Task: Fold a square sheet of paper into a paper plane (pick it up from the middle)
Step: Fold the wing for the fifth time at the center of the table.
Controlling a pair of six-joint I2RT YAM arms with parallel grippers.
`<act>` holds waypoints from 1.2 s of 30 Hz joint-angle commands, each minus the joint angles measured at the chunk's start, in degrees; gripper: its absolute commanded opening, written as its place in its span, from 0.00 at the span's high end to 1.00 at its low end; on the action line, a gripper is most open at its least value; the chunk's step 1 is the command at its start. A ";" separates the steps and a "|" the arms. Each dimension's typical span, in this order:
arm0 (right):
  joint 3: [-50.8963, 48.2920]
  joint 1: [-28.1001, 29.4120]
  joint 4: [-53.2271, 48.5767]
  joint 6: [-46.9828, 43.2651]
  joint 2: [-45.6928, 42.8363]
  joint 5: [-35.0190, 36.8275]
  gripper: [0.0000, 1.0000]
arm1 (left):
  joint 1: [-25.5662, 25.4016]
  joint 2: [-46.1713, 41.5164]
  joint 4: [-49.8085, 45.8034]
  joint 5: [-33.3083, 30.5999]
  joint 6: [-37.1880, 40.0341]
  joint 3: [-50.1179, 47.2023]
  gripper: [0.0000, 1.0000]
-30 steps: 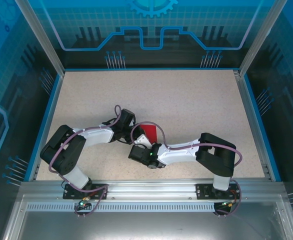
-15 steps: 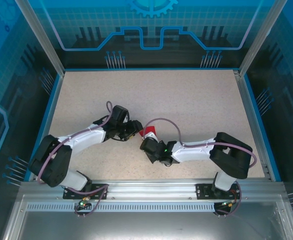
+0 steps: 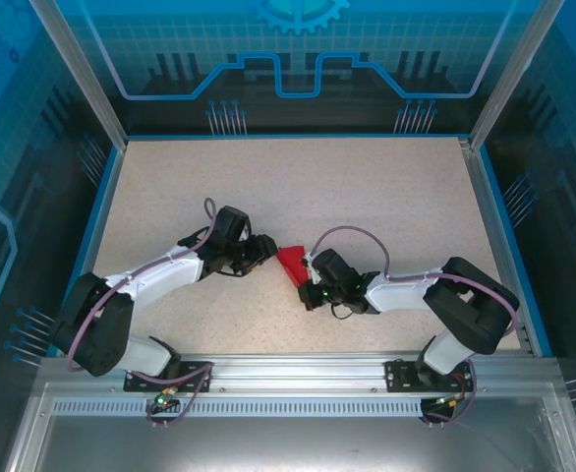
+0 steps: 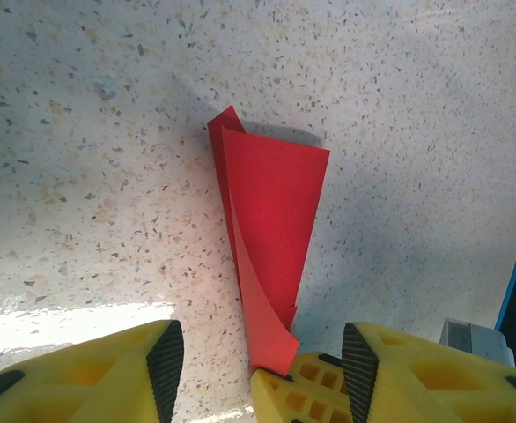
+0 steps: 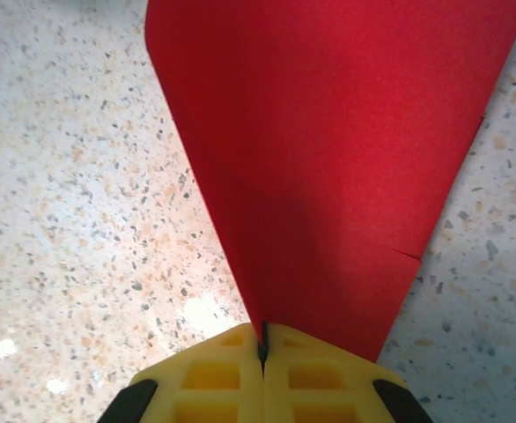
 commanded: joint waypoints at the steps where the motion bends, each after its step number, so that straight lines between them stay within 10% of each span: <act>1: -1.78 -2.14 7.17 2.56 -1.04 -7.64 0.98 | 0.37 0.64 3.17 2.56 0.65 -1.31 0.46; 36: -6.93 -15.70 29.61 18.99 10.82 -30.39 0.96 | -5.12 12.56 22.96 12.91 2.52 -1.50 0.48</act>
